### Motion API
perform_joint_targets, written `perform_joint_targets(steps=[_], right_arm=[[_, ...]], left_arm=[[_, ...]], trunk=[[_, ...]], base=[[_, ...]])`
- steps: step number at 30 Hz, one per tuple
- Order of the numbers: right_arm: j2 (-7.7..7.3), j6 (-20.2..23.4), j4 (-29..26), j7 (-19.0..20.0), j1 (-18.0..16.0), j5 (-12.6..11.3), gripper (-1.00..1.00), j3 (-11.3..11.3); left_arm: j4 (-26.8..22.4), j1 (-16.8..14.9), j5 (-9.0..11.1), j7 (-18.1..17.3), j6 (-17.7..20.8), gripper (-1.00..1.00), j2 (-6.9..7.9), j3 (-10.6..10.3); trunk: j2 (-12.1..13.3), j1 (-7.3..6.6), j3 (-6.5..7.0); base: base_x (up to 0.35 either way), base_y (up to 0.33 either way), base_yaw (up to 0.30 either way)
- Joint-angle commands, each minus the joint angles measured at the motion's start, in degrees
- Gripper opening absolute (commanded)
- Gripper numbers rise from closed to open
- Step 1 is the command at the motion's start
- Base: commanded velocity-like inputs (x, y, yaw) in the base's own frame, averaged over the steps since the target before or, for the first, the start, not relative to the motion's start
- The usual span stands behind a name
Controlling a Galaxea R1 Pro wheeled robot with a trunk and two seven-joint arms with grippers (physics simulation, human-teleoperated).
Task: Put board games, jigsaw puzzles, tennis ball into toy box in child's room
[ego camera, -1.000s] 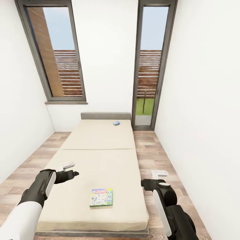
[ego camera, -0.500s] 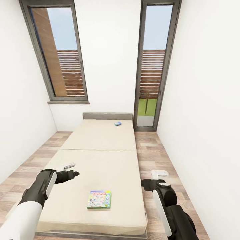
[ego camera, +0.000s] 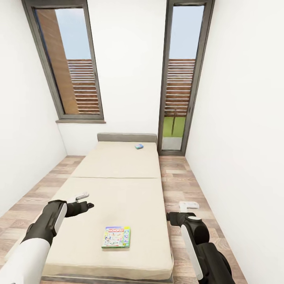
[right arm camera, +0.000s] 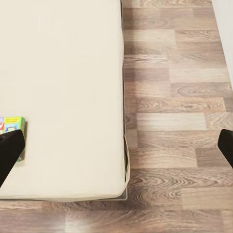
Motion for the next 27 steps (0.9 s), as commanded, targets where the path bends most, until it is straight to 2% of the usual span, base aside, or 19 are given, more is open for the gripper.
perform_joint_targets(steps=[1, 9, 18, 27], right_arm=[[0.00, 0.2, 0.0, -0.4, -0.1, -0.3, 1.00, 0.1], [0.00, 0.2, 0.0, -0.4, -0.1, -0.3, 1.00, 0.1], [0.00, 0.2, 0.0, -0.4, -0.1, -0.4, 1.00, 0.1], [0.00, 0.2, 0.0, -0.3, -0.1, -0.8, 1.00, 0.0]], left_arm=[[0.0, -0.1, 0.0, -0.2, 0.3, 1.00, -0.02, 0.1], [0.0, -0.1, 0.0, -0.2, 0.3, 1.00, -0.02, 0.1], [0.0, -0.1, 0.0, -0.2, 0.3, 1.00, -0.02, 0.1], [0.0, -0.1, 0.0, -0.2, 0.3, 1.00, -0.01, 0.1]], trunk=[[-0.1, 0.04, -0.14], [-0.1, 0.04, -0.14], [-0.1, 0.04, -0.11], [-0.1, 0.04, 0.34]], base=[[0.000, 0.000, 0.000], [0.012, 0.000, 0.000], [0.205, 0.000, -0.007], [0.038, 0.000, -0.157]])
